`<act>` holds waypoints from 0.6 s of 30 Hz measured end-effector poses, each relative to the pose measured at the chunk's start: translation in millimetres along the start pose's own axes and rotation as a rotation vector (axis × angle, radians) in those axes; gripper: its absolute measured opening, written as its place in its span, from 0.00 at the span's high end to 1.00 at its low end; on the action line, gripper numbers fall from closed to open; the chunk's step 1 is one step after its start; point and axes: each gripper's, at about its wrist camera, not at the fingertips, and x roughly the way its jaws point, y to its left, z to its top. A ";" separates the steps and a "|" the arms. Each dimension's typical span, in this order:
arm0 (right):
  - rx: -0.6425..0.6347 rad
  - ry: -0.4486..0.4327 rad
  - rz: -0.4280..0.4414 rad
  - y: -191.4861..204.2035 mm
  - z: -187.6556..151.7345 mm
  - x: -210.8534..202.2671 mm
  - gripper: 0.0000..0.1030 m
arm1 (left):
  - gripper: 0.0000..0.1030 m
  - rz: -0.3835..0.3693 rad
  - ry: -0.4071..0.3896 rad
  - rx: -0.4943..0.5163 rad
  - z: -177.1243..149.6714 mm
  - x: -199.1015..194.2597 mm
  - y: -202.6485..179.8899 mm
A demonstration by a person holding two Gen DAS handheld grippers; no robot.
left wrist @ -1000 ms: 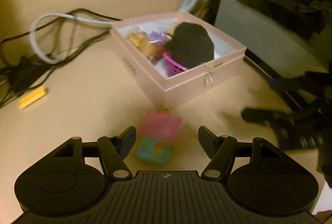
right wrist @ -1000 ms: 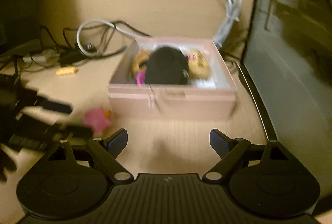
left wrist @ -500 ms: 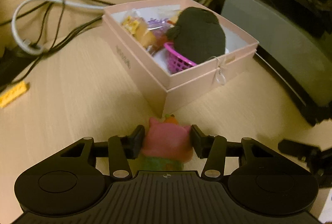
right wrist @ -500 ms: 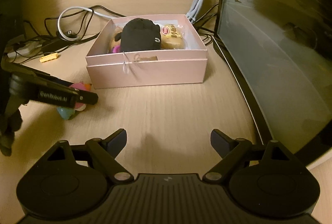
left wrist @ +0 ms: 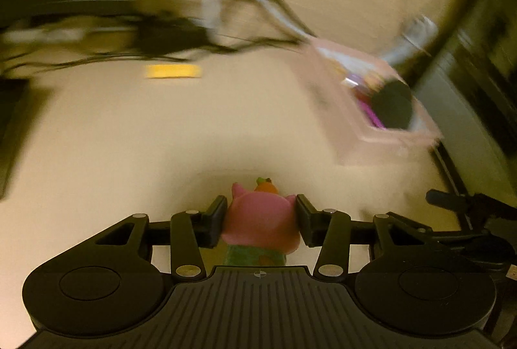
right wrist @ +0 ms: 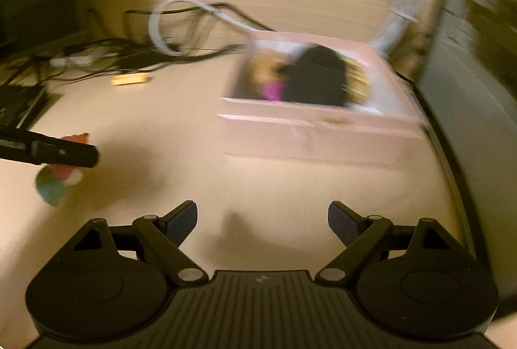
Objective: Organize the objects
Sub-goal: 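Grasp the pink-and-teal toy figure with the left gripper, then lift the toy figure with the left gripper while the right gripper grasps the yellow brick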
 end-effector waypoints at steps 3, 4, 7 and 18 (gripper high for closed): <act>-0.085 -0.019 0.053 36.8 18.7 14.6 0.14 | 0.51 0.061 -0.011 -0.075 -0.3 -20.4 35.0; -0.114 -0.029 0.073 49.9 26.3 19.4 0.14 | 0.51 0.069 -0.015 -0.100 -1.0 -27.2 46.6; -0.190 -0.064 0.126 90.9 52.0 34.4 0.14 | 0.51 0.095 -0.034 -0.162 -4.7 -46.4 75.1; -0.120 -0.107 0.142 206.3 130.5 134.3 0.13 | 0.52 0.198 -0.052 -0.269 -16.6 -83.1 146.8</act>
